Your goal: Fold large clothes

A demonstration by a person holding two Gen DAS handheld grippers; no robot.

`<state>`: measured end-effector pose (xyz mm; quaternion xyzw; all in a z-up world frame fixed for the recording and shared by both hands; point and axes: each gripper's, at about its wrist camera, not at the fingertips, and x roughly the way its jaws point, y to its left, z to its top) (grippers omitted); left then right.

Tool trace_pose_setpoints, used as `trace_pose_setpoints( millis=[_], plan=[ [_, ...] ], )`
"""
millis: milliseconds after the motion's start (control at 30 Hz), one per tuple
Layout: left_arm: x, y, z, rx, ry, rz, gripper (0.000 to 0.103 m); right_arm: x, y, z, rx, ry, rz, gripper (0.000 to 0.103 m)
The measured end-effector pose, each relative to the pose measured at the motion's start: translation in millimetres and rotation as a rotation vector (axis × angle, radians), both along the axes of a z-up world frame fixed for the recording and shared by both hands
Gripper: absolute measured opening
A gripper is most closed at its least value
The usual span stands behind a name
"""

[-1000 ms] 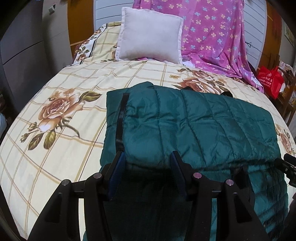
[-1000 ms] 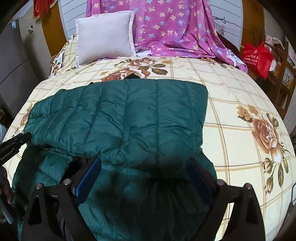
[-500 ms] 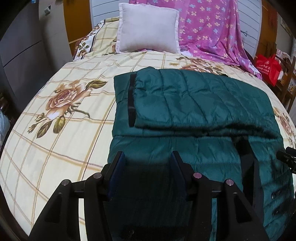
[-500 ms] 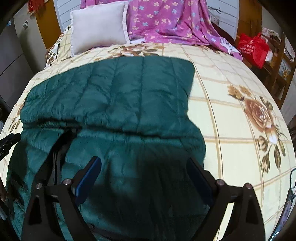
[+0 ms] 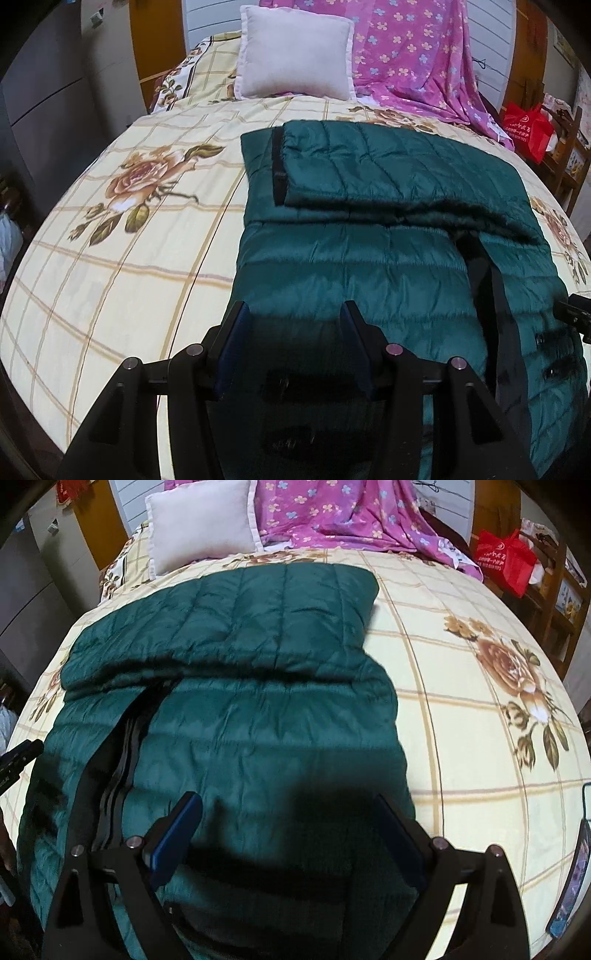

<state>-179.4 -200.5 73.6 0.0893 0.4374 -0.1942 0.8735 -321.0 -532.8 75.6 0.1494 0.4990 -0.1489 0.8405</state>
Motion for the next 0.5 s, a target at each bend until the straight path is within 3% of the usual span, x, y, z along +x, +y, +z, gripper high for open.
trace_pose_setpoints(
  millis=[500],
  plan=[
    [-33.5,30.0,-6.8,-0.008,0.026,0.008,0.033,-44.2,21.5,-4.1,0.034,0.012,0.005,0.095]
  ],
)
